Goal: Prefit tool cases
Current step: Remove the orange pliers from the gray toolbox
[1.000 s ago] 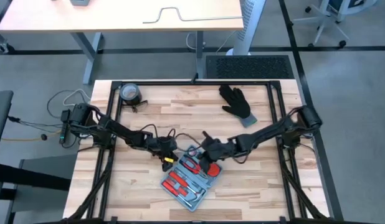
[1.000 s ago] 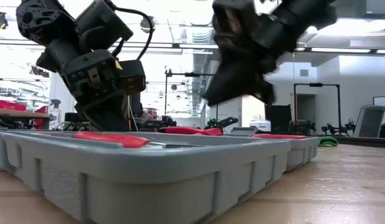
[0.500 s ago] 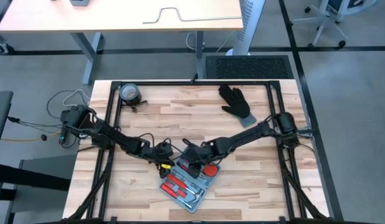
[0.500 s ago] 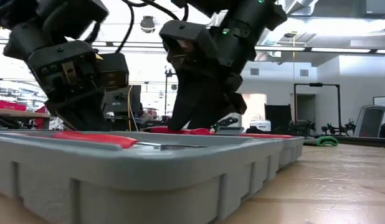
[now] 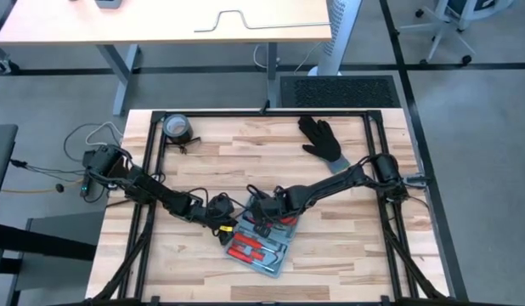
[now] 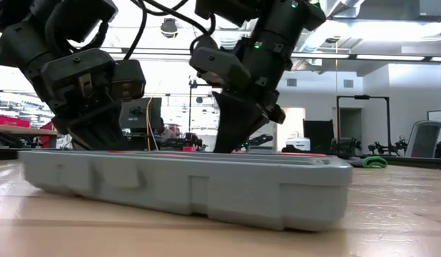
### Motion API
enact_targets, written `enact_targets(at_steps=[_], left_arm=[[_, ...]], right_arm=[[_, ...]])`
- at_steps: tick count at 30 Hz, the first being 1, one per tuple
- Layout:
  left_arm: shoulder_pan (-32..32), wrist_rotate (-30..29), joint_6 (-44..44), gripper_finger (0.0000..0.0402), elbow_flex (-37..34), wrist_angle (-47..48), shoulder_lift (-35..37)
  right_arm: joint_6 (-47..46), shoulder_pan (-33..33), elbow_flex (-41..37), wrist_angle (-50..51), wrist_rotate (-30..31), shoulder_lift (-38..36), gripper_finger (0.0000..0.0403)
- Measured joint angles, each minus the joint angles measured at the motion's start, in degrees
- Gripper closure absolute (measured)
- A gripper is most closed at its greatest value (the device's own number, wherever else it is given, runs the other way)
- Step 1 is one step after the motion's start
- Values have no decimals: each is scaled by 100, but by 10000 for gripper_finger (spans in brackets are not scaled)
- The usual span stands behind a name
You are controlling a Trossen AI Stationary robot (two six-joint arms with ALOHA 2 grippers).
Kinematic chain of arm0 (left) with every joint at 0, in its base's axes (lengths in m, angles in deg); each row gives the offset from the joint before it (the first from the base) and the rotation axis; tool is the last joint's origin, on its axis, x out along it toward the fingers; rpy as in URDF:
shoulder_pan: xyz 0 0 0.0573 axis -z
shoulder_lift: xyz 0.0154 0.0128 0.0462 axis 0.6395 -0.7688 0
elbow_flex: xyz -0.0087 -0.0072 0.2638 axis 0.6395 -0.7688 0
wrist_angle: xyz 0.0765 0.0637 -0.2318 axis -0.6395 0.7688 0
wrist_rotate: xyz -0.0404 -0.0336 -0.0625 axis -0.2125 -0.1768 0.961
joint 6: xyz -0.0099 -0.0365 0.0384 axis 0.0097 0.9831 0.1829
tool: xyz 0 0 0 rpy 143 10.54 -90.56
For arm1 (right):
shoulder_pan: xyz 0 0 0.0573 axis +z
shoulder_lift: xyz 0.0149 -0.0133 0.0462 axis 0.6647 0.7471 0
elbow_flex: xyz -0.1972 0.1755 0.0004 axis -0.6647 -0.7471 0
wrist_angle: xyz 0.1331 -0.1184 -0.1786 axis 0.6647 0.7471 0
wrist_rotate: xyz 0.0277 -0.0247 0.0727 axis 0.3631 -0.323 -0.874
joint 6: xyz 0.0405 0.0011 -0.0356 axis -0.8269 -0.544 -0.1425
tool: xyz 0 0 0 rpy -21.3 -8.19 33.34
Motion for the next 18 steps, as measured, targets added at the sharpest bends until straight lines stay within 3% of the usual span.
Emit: enact_targets(at_steps=[6, 11, 18], left_arm=[[0, -39, -159, 401, 0, -18, 0], [-13, 80, -583, 401, 2, -208, 2], [-59, 175, -608, 401, 2, -7, 7]], right_arm=[[-20, -66, -85, 391, -90, -573, 400], [-916, -6, -201, 739, -429, -1061, 390], [-3233, 806, -1815, -1029, -424, -2208, 326]])
